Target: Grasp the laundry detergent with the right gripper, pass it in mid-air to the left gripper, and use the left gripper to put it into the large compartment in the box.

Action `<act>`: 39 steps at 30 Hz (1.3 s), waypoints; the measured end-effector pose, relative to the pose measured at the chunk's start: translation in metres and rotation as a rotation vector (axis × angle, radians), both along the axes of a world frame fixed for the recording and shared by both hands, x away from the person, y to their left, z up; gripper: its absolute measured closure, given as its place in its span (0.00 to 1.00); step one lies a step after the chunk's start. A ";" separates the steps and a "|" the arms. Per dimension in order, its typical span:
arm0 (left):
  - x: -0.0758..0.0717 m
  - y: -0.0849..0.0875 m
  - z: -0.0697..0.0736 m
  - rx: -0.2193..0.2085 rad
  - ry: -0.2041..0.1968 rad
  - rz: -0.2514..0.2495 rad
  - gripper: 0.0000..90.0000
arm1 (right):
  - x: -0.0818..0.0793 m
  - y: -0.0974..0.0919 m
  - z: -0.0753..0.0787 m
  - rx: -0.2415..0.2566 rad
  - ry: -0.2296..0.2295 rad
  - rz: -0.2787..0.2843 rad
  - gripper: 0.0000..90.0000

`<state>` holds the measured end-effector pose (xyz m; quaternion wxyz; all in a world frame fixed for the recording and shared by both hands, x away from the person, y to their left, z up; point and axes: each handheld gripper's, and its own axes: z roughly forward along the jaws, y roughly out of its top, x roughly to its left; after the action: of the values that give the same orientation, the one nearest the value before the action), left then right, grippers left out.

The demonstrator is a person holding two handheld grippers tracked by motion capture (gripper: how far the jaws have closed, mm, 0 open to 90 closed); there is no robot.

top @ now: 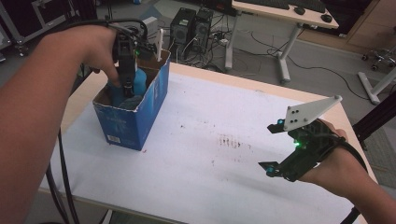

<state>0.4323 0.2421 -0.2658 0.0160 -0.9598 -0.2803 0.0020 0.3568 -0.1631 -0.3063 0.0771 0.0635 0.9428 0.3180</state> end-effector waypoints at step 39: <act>0.007 0.009 -0.011 -0.036 0.021 0.007 0.31 | 0.003 -0.001 -0.014 -0.003 0.032 -0.005 0.01</act>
<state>0.4391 0.2510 -0.2768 0.0017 -0.9589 -0.2833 0.0170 0.3594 -0.1637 -0.3207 0.0632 0.0709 0.9442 0.3152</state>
